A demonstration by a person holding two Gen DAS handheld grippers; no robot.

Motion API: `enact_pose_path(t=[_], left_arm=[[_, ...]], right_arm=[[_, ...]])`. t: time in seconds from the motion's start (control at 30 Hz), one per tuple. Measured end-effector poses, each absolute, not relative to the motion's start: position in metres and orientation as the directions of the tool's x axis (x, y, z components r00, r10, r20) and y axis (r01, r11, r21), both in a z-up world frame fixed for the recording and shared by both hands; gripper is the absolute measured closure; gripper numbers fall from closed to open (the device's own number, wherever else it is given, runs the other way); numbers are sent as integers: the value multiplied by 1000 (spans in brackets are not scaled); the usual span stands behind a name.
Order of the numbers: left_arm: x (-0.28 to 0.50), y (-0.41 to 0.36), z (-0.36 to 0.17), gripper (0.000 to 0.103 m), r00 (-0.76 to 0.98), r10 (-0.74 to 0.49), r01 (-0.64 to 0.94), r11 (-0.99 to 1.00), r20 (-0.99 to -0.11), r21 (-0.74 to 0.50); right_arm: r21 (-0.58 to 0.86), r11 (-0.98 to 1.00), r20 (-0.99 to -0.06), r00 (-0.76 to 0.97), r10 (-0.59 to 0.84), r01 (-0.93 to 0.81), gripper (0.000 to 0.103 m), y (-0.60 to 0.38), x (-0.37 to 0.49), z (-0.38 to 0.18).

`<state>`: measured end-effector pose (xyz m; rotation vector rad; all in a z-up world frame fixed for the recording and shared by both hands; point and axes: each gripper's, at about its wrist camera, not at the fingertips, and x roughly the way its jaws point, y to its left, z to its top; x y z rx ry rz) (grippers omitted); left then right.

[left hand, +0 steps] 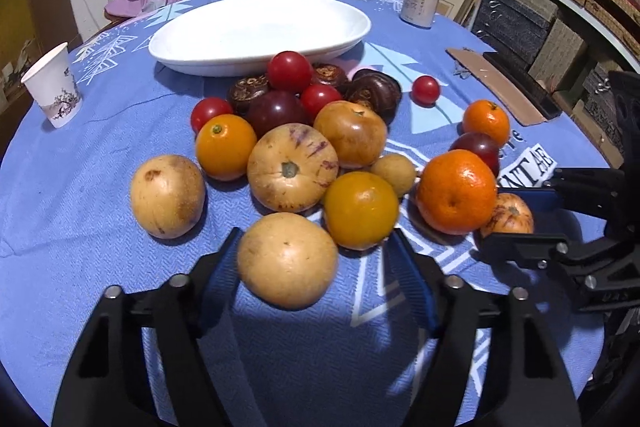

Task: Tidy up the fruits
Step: 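Grasp a pale yellow fruit with the left gripper while the right grasps a striped fruit, then carry both fruits onto the white oval plate and open both grippers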

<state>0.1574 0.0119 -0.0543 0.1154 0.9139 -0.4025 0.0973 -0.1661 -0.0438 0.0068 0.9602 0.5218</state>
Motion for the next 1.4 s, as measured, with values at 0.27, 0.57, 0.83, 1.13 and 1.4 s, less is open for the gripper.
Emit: enact_pose_path(t=[0.27,0.57,0.83,1.13,1.4], left_arm=[[152,22,-51,59,535,-321,360,924,-781,-132],[140,27,-50,59,532,-326,339,928,-782,-157],[160,34,-6,59,613,-278,303,947,-740,-105],[283,35,17,59,655,-190,175,980,-731,-97],[336,24,-17,55,594,-158,163,984,-789,-75]], right_arm=[[210,881,-775,478,414,-423,62,-163,89,-41],[198,886,-773,489,404,-420,62,-164,85,-41],[209,886,-683,587,435,-413,62,-178,96,13],[203,912,-682,616,393,-357,62,-150,244,44],[199,932,-769,541,340,-303,62,-126,321,-6]])
